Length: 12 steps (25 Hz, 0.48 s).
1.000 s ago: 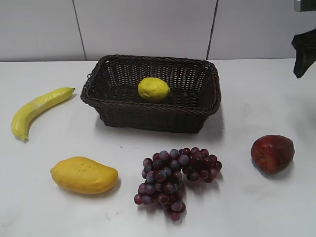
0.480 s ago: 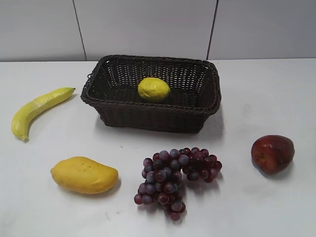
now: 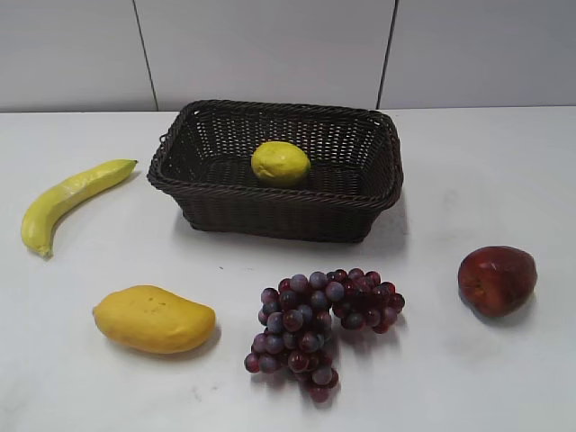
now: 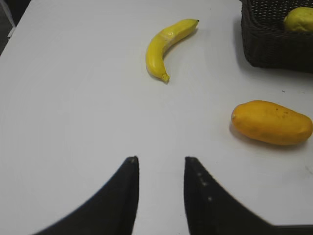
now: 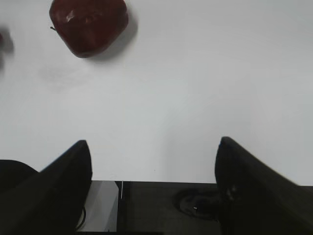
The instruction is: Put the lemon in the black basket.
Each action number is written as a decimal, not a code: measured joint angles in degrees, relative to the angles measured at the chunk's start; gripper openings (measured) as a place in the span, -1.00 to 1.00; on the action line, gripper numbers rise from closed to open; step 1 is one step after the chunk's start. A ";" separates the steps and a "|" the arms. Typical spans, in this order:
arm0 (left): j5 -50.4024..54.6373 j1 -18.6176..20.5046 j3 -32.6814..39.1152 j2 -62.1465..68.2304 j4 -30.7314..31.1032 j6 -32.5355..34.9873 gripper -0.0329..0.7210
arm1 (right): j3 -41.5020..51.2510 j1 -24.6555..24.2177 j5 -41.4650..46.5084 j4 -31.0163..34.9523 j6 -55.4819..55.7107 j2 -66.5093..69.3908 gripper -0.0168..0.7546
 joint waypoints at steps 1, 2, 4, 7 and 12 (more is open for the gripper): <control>0.00 0.00 0.00 0.00 0.00 0.00 -0.28 | 1.72 0.00 -0.47 0.07 0.00 -3.00 0.58; 0.00 0.00 0.00 0.00 0.00 0.00 -0.28 | 3.02 0.00 -0.84 0.11 0.00 -5.95 0.58; 0.00 0.00 0.00 0.00 0.00 0.00 -0.28 | 5.59 0.00 -1.16 0.13 0.00 -11.19 0.58; 0.00 0.00 0.00 0.00 0.00 0.00 -0.28 | 8.25 0.00 -1.31 0.18 0.00 -19.08 0.58; 0.00 0.00 0.00 0.00 0.00 0.00 -0.28 | 11.05 0.00 -1.38 0.53 0.00 -30.11 0.58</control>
